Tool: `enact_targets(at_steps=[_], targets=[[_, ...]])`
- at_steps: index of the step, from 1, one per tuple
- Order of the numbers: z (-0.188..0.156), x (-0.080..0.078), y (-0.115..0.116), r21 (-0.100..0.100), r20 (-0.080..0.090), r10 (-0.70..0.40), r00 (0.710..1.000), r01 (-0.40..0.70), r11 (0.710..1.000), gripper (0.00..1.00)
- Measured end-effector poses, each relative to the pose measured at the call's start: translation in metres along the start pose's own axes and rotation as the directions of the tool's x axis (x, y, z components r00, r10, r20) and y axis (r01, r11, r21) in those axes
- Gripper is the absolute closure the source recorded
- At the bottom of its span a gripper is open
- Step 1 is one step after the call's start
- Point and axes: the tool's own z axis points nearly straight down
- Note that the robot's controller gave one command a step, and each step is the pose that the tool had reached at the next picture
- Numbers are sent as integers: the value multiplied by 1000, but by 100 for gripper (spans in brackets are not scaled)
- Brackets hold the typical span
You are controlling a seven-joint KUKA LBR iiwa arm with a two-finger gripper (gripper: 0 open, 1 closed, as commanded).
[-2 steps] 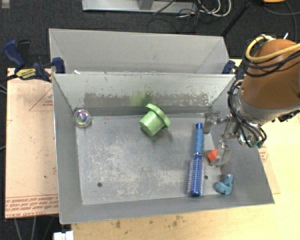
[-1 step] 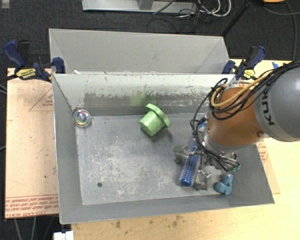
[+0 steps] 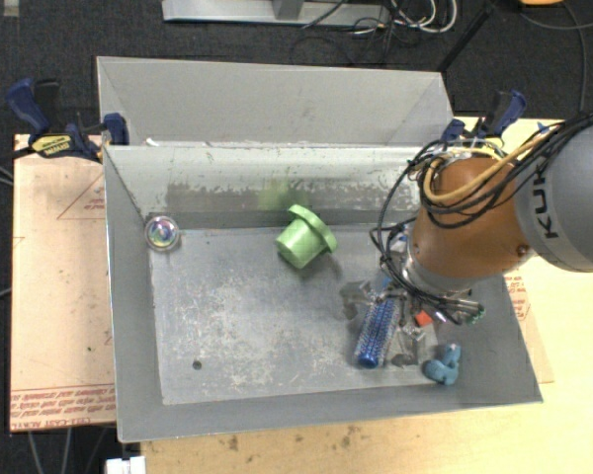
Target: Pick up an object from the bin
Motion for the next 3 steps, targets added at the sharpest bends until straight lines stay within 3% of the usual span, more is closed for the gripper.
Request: enact_targets(at_steps=[1, 2, 3], targets=[[1, -7, -5, -1, -1, -235, 972, 235, 972, 0], [31, -7, 3, -5, -3, -356, 935, 356, 935, 0], [32, -8, 3, -5, -2, -353, 936, 353, 936, 0]])
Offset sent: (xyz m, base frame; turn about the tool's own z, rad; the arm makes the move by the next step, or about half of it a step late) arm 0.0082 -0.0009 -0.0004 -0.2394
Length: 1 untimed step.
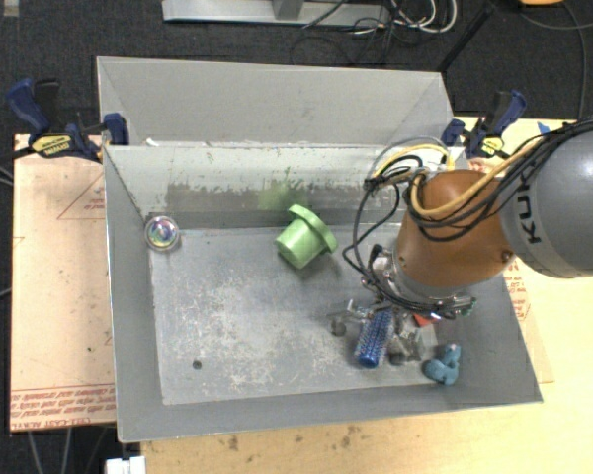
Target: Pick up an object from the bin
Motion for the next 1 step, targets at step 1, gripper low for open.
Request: enact_targets(at_steps=[1], targets=[[0, 0, 0, -1, 0, 1, 1000, -1, 1000, 100]])
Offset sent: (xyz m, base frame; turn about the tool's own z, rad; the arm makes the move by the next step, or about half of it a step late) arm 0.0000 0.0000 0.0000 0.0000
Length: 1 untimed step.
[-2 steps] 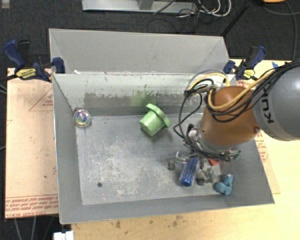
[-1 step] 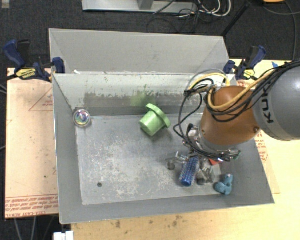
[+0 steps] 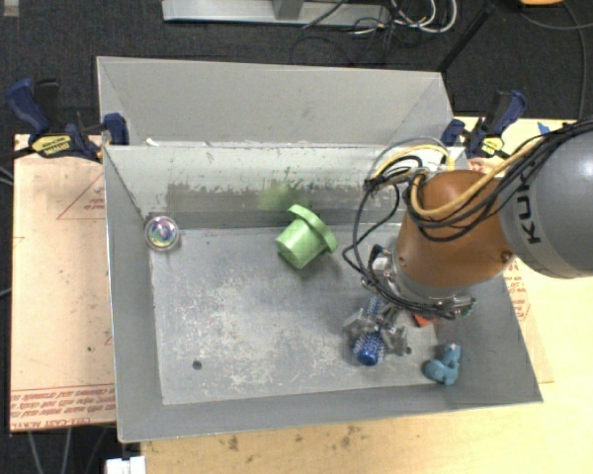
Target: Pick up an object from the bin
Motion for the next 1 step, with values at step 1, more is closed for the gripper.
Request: enact_targets(at_steps=[1], targets=[[-41, -1, 0, 5, 1, 3, 1000, -3, 1000, 100]])
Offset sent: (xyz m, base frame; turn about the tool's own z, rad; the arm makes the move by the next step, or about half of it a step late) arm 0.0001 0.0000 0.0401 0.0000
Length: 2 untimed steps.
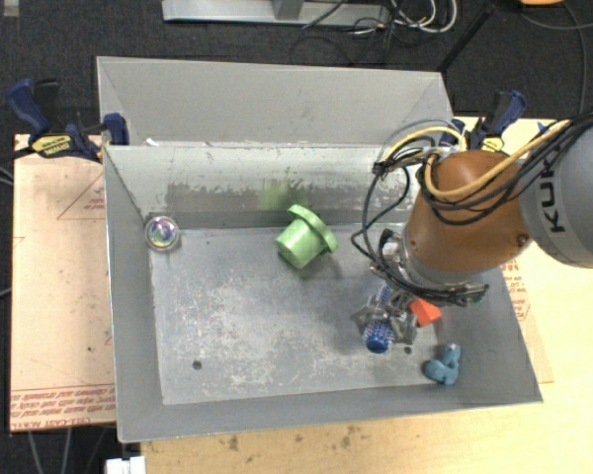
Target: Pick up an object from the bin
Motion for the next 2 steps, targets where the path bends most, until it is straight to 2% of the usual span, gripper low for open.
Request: enact_targets(at_steps=[2], targets=[[-52, -2, 0, 0, 0, 6, 1000, -6, 1000, 100]])
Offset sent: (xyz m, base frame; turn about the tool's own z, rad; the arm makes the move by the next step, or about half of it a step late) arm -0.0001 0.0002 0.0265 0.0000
